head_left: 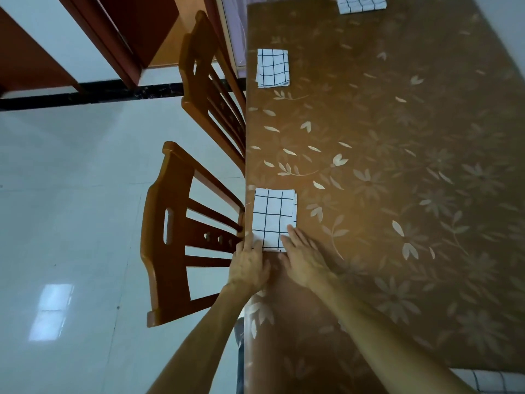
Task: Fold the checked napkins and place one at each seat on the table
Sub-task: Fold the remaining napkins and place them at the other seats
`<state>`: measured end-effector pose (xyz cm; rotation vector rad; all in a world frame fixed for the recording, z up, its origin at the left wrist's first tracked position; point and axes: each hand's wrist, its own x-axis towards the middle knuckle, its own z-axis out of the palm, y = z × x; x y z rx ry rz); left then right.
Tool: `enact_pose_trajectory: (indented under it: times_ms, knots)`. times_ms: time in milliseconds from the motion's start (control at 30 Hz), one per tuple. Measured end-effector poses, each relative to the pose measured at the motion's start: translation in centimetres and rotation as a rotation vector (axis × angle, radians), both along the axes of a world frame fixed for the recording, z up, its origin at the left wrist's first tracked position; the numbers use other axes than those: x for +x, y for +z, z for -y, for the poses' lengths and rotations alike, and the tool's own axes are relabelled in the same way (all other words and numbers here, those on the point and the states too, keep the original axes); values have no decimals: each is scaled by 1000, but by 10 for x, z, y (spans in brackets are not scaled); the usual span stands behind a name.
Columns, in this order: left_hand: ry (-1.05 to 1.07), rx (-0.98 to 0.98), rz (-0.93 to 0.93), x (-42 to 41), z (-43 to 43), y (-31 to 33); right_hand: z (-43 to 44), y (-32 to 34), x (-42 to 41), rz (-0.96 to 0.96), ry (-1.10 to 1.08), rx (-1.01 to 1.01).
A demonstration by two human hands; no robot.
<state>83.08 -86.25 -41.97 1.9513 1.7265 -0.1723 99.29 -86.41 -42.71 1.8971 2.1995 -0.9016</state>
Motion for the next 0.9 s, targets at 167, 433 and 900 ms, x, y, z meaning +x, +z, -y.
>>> enact_pose_trajectory:
  times_ms: [167, 433, 900]
  knots:
    - [-21, -5, 16, -25, 5, -4, 6, 4, -21, 25, 19, -32]
    - [-78, -13, 55, -34, 7, -8, 6, 7, -25, 46, -38, -28]
    - [-133, 4, -24, -19, 13, -9, 7, 3, -5, 9, -31, -6]
